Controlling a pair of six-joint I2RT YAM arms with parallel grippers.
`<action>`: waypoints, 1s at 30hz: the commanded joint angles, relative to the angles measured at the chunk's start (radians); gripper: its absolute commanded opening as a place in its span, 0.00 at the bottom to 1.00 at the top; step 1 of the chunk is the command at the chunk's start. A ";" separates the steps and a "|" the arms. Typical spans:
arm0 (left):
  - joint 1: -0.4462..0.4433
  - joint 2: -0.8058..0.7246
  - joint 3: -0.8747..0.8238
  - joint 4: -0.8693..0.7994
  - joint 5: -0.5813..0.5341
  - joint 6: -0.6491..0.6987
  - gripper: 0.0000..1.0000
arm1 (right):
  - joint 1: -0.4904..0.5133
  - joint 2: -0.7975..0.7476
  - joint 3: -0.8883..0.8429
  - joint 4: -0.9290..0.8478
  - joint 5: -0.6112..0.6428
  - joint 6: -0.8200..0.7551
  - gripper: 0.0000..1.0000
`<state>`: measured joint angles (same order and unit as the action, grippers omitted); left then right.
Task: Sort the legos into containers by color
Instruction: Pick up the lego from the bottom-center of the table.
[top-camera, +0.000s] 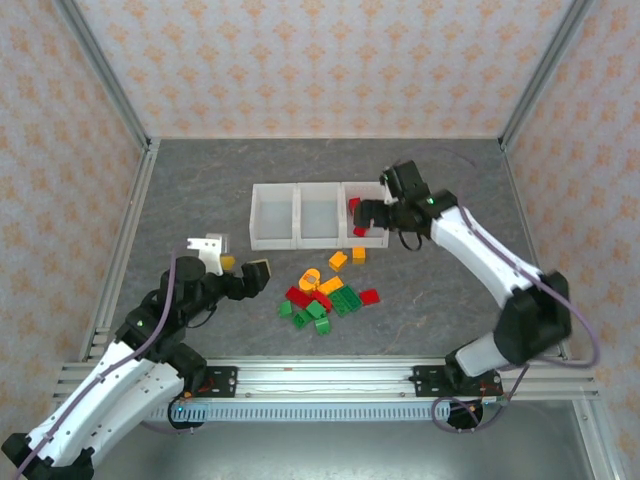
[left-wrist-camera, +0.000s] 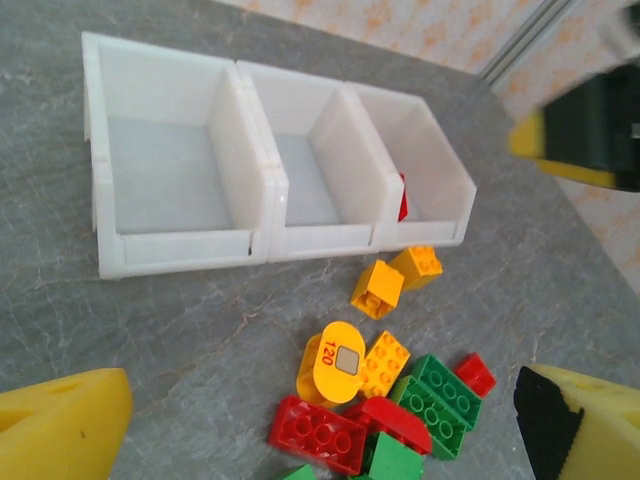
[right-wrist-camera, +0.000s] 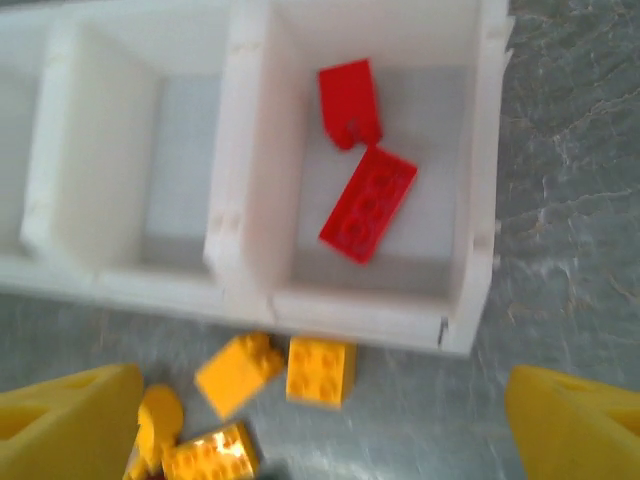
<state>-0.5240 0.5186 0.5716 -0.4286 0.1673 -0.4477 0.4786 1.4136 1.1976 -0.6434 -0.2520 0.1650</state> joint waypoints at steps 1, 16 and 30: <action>-0.007 0.010 0.026 -0.014 0.022 0.002 0.99 | 0.108 -0.133 -0.120 -0.035 -0.010 -0.192 0.88; -0.023 0.021 0.021 -0.010 0.034 -0.006 0.99 | 0.330 -0.392 -0.567 0.136 0.194 -1.059 1.00; -0.029 -0.015 0.008 0.007 0.049 0.004 0.99 | 0.351 -0.238 -0.657 0.419 0.237 -1.150 0.97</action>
<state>-0.5438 0.5102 0.5716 -0.4316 0.1993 -0.4477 0.8280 1.1378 0.5247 -0.3016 -0.0292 -0.9600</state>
